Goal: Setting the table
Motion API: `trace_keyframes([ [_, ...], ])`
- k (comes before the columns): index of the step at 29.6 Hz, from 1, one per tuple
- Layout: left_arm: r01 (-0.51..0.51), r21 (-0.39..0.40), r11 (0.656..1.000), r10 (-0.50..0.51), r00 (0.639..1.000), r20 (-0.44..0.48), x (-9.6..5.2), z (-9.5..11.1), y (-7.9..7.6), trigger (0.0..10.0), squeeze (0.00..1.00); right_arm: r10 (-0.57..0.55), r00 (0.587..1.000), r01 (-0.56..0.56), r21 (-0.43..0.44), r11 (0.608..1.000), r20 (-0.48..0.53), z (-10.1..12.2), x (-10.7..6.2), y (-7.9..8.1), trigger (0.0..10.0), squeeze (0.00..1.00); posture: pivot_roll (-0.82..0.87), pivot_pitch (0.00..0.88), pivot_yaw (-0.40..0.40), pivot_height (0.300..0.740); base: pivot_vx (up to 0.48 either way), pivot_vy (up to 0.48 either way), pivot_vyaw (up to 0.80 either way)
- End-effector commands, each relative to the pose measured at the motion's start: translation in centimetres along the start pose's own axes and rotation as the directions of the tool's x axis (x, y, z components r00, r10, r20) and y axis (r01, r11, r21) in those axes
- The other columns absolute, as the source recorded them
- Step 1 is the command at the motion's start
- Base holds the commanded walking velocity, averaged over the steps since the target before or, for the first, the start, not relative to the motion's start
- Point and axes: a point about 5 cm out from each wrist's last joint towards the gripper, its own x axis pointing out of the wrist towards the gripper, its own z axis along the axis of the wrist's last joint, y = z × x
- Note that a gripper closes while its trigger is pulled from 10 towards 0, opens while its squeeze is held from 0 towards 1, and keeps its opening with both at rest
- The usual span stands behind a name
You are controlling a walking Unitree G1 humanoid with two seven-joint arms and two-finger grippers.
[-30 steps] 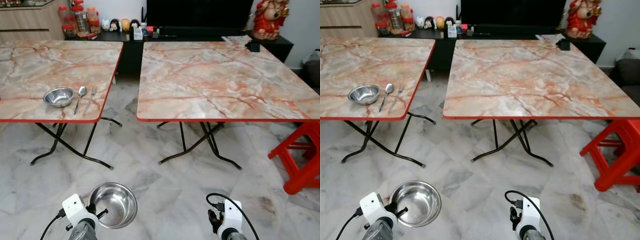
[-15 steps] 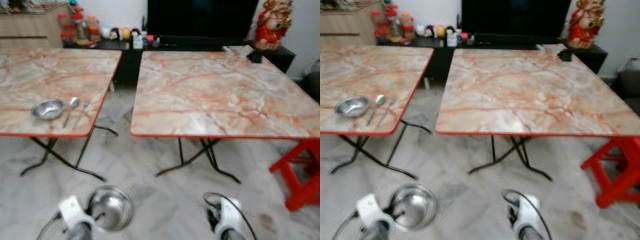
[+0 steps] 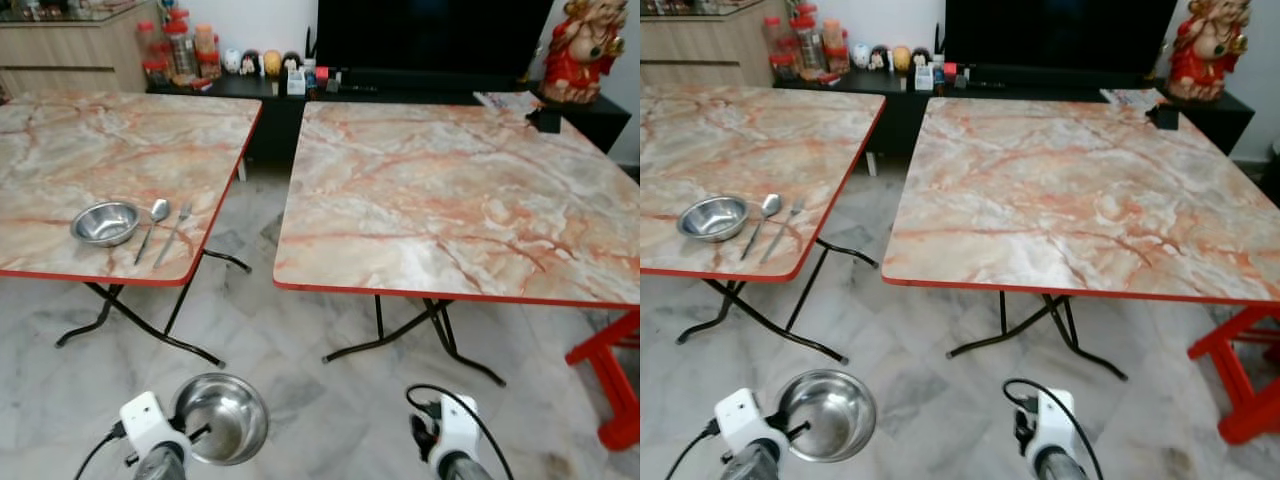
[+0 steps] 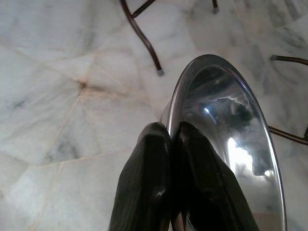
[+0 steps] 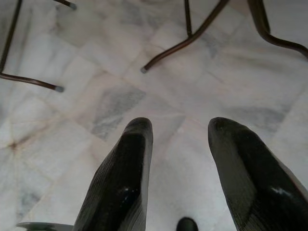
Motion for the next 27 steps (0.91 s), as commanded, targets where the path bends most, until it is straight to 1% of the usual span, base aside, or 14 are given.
trace_keyframes([
  [1, 0.016, 0.021, 1.000, -0.016, 1.000, -0.017, -0.1, -0.5, -0.4, 10.0, 0.00, -0.022, 1.000, 0.022, -0.007, 1.000, -0.006, -0.3, -0.2, -0.7, 10.0, 0.00, 0.01, 0.000, -0.018, 0.740, 0.000, 0.000, 0.00],
  [2, 0.016, 0.021, 1.000, -0.016, 1.000, -0.017, -0.1, -0.5, -0.4, 10.0, 0.00, -0.022, 1.000, 0.022, -0.007, 1.000, -0.006, -0.3, -0.2, -0.7, 10.0, 0.00, 0.01, 0.000, -0.018, 0.740, 0.000, 0.000, 0.00],
  [4, 0.024, 0.050, 0.998, -0.022, 0.999, -0.035, -0.2, -0.9, -0.4, 10.0, 0.00, -0.026, 1.000, 0.026, 0.009, 1.000, -0.007, -0.3, -0.2, -0.7, 10.0, 0.00, 0.01, 0.000, -0.016, 0.740, 0.000, 0.000, 0.00],
  [8, 0.020, 0.082, 0.996, -0.015, 0.998, -0.058, -0.4, -1.4, -0.1, 10.0, 0.00, -0.021, 1.000, 0.021, 0.024, 0.999, -0.008, -0.4, -0.3, -0.7, 10.0, 0.00, 0.01, 0.000, -0.015, 0.740, 0.000, 0.000, 0.00],
  [14, 0.021, 0.129, 0.991, -0.010, 0.997, -0.080, -0.5, -1.7, 0.3, 10.0, 0.00, -0.025, 1.000, 0.025, 0.011, 1.000, -0.003, -0.4, -0.3, -0.7, 10.0, 0.00, 0.00, 0.000, -0.008, 0.740, 0.000, 0.000, 0.00],
  [15, 0.022, 0.132, 0.991, -0.012, 0.997, -0.081, -0.5, -1.7, 0.3, 10.0, 0.00, -0.028, 1.000, 0.028, 0.004, 1.000, -0.006, -0.4, -0.3, -0.7, 10.0, 0.00, 0.00, 0.000, -0.008, 0.740, 0.000, 0.000, 0.00],
  [19, 0.026, 0.148, 0.989, -0.013, 0.996, -0.084, -0.5, -1.7, 0.3, 10.0, 0.00, -0.036, 0.999, 0.036, 0.000, 0.999, -0.005, -0.5, -0.3, -0.9, 10.0, 0.00, 0.00, 0.000, -0.003, 0.740, 0.000, 0.000, 0.62],
  [24, 0.029, 0.158, 0.987, -0.016, 0.996, -0.087, -0.5, -1.7, 0.3, 10.0, 0.00, -0.048, 0.999, 0.048, 0.027, 0.998, -0.008, -0.6, -0.4, -1.0, 10.0, 0.00, -0.01, 0.000, 0.005, 0.740, 0.000, 0.000, 0.00],
  [27, 0.037, 0.171, 0.985, -0.022, 0.996, -0.088, -0.5, -1.7, 0.2, 10.0, 0.00, -0.047, 0.999, 0.047, 0.016, 0.999, -0.009, -0.6, -0.4, -0.9, 10.0, 0.00, -0.01, 0.000, 0.007, 0.740, 0.000, 0.000, 0.00],
])
